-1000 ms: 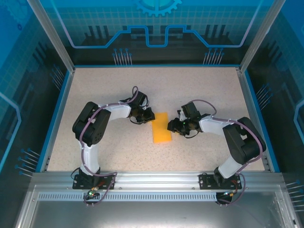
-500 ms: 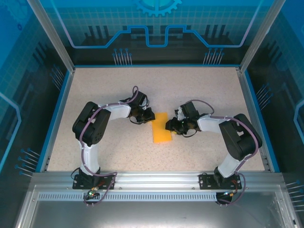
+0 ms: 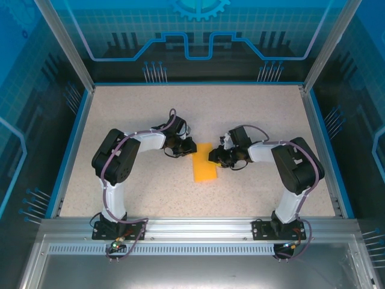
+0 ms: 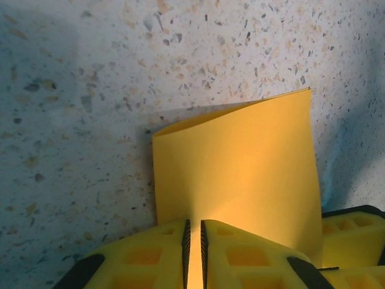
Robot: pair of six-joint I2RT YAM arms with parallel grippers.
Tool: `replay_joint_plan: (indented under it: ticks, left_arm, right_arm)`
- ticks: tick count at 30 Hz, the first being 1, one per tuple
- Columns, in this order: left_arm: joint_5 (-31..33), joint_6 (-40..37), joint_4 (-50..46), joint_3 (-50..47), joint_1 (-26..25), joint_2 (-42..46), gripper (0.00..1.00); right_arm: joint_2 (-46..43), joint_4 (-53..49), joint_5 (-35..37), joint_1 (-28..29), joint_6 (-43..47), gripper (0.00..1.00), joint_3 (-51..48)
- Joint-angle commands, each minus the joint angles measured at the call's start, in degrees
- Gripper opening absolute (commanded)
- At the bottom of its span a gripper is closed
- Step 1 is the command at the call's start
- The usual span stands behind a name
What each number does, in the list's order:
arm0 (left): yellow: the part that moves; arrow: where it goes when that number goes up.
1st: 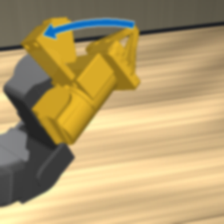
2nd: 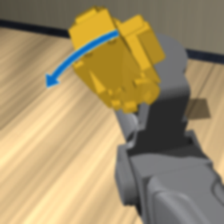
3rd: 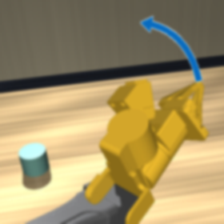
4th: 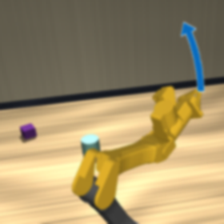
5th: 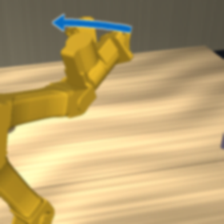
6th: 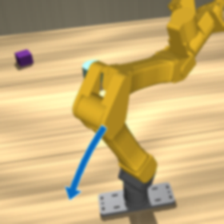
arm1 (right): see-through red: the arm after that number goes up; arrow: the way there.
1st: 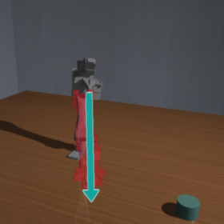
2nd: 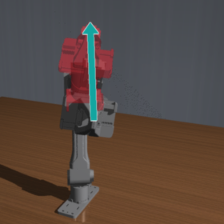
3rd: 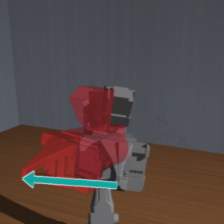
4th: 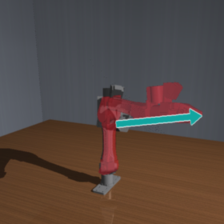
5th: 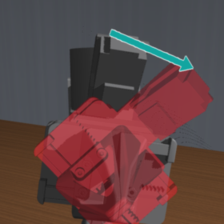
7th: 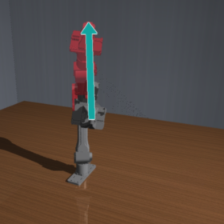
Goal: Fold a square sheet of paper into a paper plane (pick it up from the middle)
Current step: Third fold the triangle at the center of the table.
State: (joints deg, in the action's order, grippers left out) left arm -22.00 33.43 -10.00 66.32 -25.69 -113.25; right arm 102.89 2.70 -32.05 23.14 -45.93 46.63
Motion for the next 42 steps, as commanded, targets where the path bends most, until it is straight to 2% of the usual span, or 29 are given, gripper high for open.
replay_joint_plan:
  ticks: [1,4,8,18,26,29,34,38,42]
  left_arm:
    - [-2.39,-2.06,-0.75,-0.71,0.29,0.22,0.17]
    - [-2.51,-2.52,-1.08,-0.39,0.29,0.53,0.18]
    - [-1.83,-3.23,-2.13,0.12,0.29,1.10,0.18]
    - [-1.79,-3.21,-2.35,-0.17,0.29,1.66,0.19]
    - [-2.37,-3.00,-1.52,-0.69,0.25,2.68,0.21]
    - [-2.47,-3.09,-1.34,-0.92,0.20,4.46,0.26]
    - [-1.77,-3.74,-0.73,-2.79,-0.48,9.62,0.43]
    - [3.40,-7.16,-2.61,-4.99,-4.50,15.03,0.51]
    - [13.57,-12.28,-6.12,-7.41,-12.55,19.52,0.54]
  right_arm:
    - [1.75,1.04,-2.91,-0.89,1.69,0.29,1.74]
    - [2.83,1.00,-4.03,-0.99,2.12,0.25,2.34]
    - [2.68,1.09,-3.68,-1.05,1.83,0.24,1.71]
    - [-0.96,1.42,-3.20,-1.61,1.16,0.27,-0.96]
    - [-0.79,0.43,-3.33,-1.86,1.59,0.20,-0.73]
    - [-1.23,0.42,-2.57,-1.87,1.29,0.17,-1.42]
    - [-2.64,3.25,-1.97,-1.84,-2.17,0.13,-3.46]
    - [-4.59,4.73,-0.58,-1.78,-5.10,0.11,-5.02]
    - [-6.28,7.27,-0.50,-1.53,-8.41,0.11,-6.53]
